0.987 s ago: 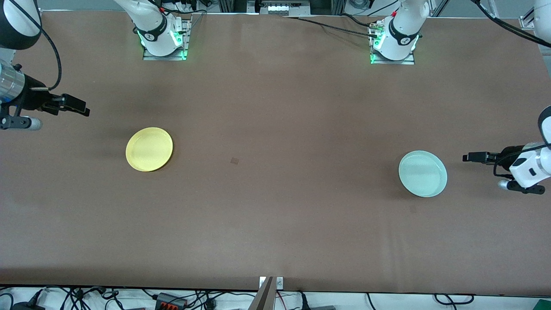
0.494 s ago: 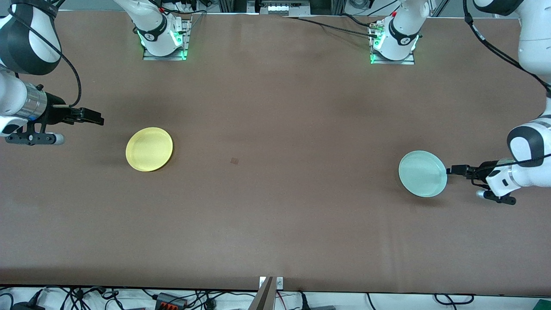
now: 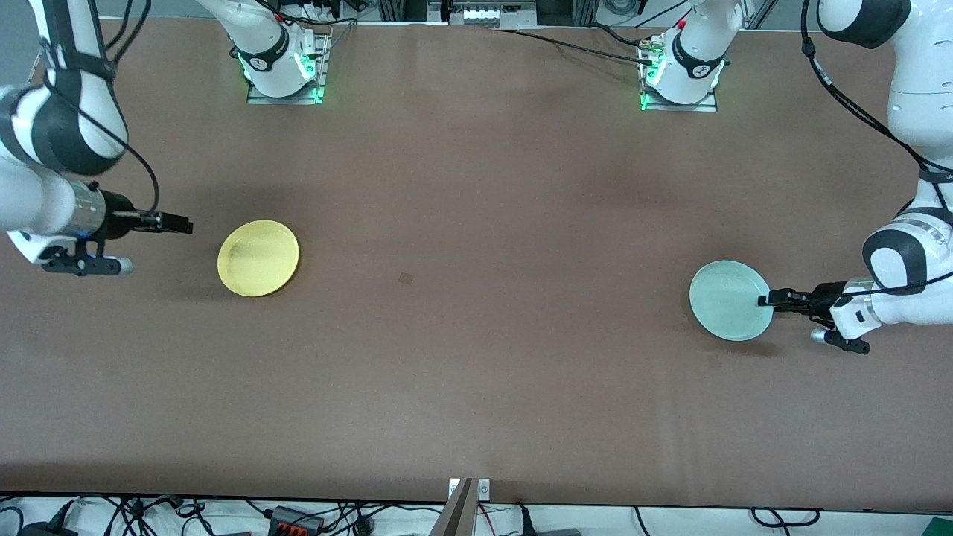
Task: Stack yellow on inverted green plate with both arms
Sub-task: 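Reach the right gripper to the yellow plate while the left gripper reaches the green plate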
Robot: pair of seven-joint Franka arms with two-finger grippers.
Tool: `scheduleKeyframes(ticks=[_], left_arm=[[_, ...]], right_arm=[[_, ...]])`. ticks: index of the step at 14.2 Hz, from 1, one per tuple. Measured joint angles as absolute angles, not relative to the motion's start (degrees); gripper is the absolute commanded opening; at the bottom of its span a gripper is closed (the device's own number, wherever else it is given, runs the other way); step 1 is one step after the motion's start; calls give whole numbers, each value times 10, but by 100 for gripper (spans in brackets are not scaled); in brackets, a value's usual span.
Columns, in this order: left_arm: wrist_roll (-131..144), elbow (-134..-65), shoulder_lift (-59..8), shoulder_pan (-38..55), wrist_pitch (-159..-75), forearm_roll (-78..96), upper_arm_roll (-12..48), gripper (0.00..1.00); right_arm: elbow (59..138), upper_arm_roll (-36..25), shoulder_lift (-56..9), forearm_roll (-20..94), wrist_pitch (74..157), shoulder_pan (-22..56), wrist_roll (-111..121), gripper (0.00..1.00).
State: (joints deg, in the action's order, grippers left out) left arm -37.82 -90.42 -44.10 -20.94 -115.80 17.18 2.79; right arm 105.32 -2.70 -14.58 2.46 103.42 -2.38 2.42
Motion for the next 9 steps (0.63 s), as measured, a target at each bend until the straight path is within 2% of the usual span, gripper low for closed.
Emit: scheduleKeyframes(ticks=[2,9], left_arm=[[-394,-904,-443,-210,-1159,172,28,1],[-413,-890,-444,-209,-1165,172,32,1]], right_arm=[[1053,-28,-175,25,1046,-25,24,100],[1052,-29,-218,25,1050,-43,24,100]])
